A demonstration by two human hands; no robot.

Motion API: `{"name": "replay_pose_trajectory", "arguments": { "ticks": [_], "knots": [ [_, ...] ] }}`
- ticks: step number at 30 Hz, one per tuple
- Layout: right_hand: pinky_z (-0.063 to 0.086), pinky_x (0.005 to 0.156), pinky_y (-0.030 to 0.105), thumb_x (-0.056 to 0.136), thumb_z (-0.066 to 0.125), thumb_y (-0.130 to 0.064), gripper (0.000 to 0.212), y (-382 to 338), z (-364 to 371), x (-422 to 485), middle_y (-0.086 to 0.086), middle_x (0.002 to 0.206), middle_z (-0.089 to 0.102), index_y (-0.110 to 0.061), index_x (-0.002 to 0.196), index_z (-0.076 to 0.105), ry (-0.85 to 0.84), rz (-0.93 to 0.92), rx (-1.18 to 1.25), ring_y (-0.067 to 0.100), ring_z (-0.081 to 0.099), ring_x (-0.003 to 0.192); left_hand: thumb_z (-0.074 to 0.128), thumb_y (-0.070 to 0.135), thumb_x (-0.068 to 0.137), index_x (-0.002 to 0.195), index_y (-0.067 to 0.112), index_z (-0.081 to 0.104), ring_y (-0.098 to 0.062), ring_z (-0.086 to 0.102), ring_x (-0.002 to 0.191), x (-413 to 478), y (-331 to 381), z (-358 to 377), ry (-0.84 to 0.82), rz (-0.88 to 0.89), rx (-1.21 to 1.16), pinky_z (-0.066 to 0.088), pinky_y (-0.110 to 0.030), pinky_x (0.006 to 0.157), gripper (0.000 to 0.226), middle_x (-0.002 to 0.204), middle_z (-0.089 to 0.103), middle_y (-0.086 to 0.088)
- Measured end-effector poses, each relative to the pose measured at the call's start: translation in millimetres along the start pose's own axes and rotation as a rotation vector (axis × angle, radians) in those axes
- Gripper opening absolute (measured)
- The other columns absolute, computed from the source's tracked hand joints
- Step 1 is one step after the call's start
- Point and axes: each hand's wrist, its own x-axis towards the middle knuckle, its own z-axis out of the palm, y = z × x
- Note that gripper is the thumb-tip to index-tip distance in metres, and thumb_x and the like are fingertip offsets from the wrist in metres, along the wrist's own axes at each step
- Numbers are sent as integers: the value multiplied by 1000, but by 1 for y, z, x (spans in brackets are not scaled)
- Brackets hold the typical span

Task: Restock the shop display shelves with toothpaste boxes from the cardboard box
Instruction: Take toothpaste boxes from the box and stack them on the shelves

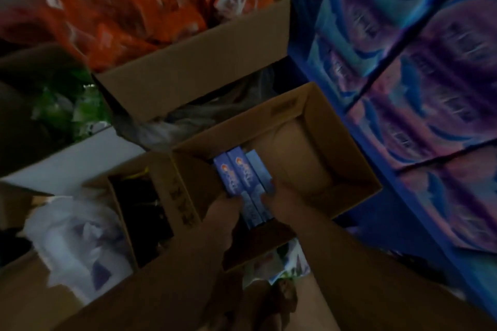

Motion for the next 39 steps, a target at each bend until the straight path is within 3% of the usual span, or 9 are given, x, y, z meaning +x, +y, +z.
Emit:
{"name": "replay_pose_trajectory", "arguments": {
  "ticks": [5,11,15,19,24,28,32,36,39],
  "knots": [
    [42,95,29,99,47,-17,33,0,17,26,10,127,57,-9,131,51,-3,-33,66,22,54,113,52,13,95,131,13,51,-37,56,114,28,-9,13,-67,-90,-348,43,-52,104,37,126,58,-15],
    [50,94,41,89,63,-26,37,4,17,43,9,120,62,-14,123,54,39,35,164,24,59,105,52,21,95,120,10,56,-29,59,87,36,-2,20,-191,-202,-516,47,-38,76,28,100,62,-13],
    [47,83,31,89,65,-28,41,9,-2,48,-1,109,51,-11,122,49,89,106,201,19,54,101,51,18,96,126,11,55,-33,62,101,36,5,34,-241,-166,-493,53,-41,81,32,117,63,-17],
    [48,89,36,83,68,-39,55,13,-7,52,6,127,43,-15,126,45,121,124,80,23,49,110,55,15,93,130,10,52,-32,65,96,40,8,47,-213,-160,-469,54,-34,60,37,117,63,-19],
    [47,96,46,80,68,-36,49,9,5,48,9,130,41,-15,119,46,204,47,15,29,47,116,56,21,93,126,12,54,-31,64,99,41,2,48,-168,-162,-476,56,-38,72,34,117,64,-16],
    [48,90,40,81,68,-29,46,1,5,38,9,123,46,-15,117,43,265,-45,22,26,50,112,48,31,97,135,18,47,-30,56,107,31,5,44,-176,-226,-577,46,-41,87,41,129,55,-14],
    [52,82,35,87,66,-30,48,-11,-13,21,9,122,57,-16,124,38,150,-114,99,25,60,105,43,31,100,136,13,47,-32,49,126,17,7,37,-166,-166,-581,38,-46,109,41,137,52,-16],
    [50,87,33,83,73,-25,59,-26,-45,-5,9,129,57,-13,129,38,113,-173,66,24,59,111,49,25,98,101,14,59,-22,62,82,-8,17,20,-151,-52,-536,51,-35,75,15,92,65,-9],
    [46,89,29,76,80,-32,82,-39,-73,-35,6,135,54,-15,140,32,79,-232,34,22,56,116,47,22,100,101,16,57,-20,61,73,-37,42,8,-253,32,-507,53,-29,63,12,88,66,-7]
  ]
}}
